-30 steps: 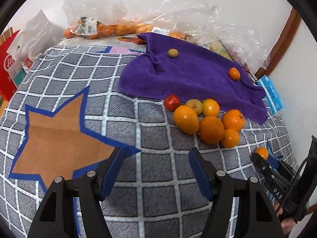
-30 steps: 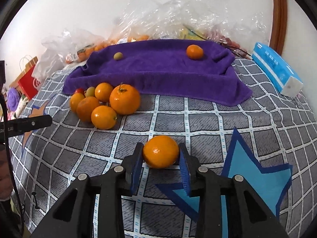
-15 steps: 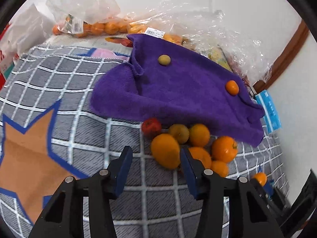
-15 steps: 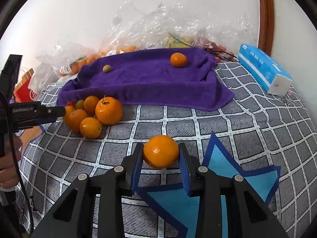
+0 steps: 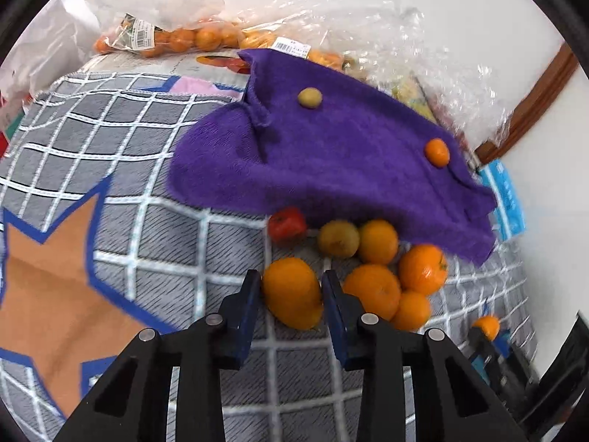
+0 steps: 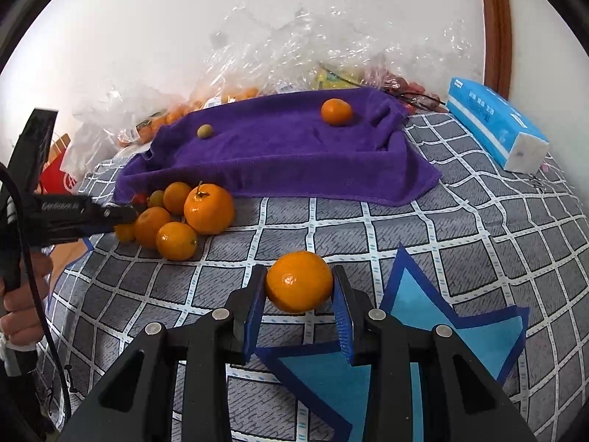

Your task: Organize fruits

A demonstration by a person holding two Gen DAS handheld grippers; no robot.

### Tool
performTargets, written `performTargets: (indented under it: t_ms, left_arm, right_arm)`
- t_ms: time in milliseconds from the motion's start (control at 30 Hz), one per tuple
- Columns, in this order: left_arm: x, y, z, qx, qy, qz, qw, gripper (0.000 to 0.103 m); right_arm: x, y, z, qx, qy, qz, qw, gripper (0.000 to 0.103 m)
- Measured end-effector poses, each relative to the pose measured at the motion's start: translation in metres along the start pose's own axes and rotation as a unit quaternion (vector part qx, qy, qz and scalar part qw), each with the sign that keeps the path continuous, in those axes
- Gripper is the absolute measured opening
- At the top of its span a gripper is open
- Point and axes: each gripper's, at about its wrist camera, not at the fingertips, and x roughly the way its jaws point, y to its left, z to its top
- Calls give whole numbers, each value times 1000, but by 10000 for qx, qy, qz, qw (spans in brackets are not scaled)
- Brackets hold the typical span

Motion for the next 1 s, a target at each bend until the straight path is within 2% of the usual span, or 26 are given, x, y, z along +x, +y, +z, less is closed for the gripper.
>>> performTargets:
  t_ms: [100, 233, 500, 667, 733, 900, 1000]
  left_arm:
    - [6, -6, -4, 332, 162, 238, 9990, 35]
    - [7, -16, -12, 606, -282, 471, 9967, 33]
    - [-8, -8, -26, 578, -461, 175, 9971, 33]
    - [-9, -3, -31, 548, -626, 264, 9962, 33]
    - [-5, -4, -34, 630, -782, 410, 9941, 33]
    - [-5, 0, -37, 590, -936, 199, 9937, 33]
    - [-7, 6, -37, 457, -987, -83, 9940, 33]
  right_arm:
    - [2, 2, 0, -53, 59, 55, 10000, 35]
    - [3, 5, 0, -112, 61, 37, 9999, 35]
    - [2, 5, 1, -101, 50, -79, 9999, 35]
    - [2, 9, 0, -198, 30, -202, 9996, 35]
    - [1, 9, 0, -201, 24, -265, 9994, 35]
    - [-5, 9, -1, -172, -124, -443, 9988, 35]
    - [-6, 10, 1, -158, -123, -504, 9985, 35]
